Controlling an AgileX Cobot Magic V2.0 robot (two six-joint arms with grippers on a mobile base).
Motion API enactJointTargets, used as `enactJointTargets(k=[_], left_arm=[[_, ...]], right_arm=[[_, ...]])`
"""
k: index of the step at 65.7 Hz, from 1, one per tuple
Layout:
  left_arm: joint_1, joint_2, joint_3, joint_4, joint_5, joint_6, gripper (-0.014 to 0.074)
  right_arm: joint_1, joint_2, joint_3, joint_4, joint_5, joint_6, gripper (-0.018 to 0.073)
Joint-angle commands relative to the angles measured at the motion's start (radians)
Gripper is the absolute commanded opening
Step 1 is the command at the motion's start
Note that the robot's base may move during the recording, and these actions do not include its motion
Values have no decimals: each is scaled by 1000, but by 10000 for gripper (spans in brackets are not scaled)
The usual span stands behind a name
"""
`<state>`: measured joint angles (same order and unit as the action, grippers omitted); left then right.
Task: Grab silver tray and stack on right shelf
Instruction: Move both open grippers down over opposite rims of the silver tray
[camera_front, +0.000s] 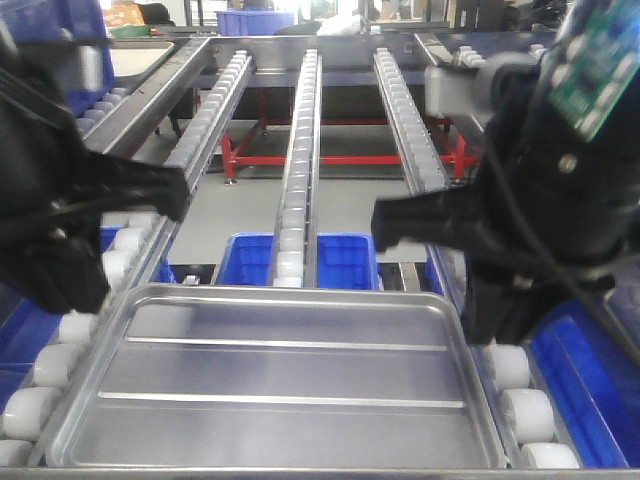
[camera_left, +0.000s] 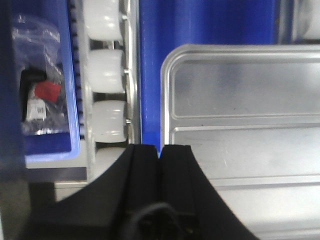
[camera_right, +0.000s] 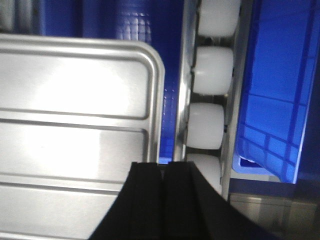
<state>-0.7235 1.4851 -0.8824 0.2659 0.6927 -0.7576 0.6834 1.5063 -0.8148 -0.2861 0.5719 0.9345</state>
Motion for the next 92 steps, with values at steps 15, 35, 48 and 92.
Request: enactJointTargets(k=[15, 35, 48, 92], left_arm=[[-8, 10, -33, 0, 5, -14, -91], [-8, 10, -33, -5, 14, -14, -91], [-12, 10, -33, -37, 11, -14, -91], [-12, 40, -33, -63, 4, -11, 292]], right_arm=[[1, -20, -31, -13, -32, 4, 78], [1, -20, -31, -11, -33, 4, 78], [1, -20, -31, 13, -30, 4, 99], [0, 24, -32, 14, -56, 6, 398]])
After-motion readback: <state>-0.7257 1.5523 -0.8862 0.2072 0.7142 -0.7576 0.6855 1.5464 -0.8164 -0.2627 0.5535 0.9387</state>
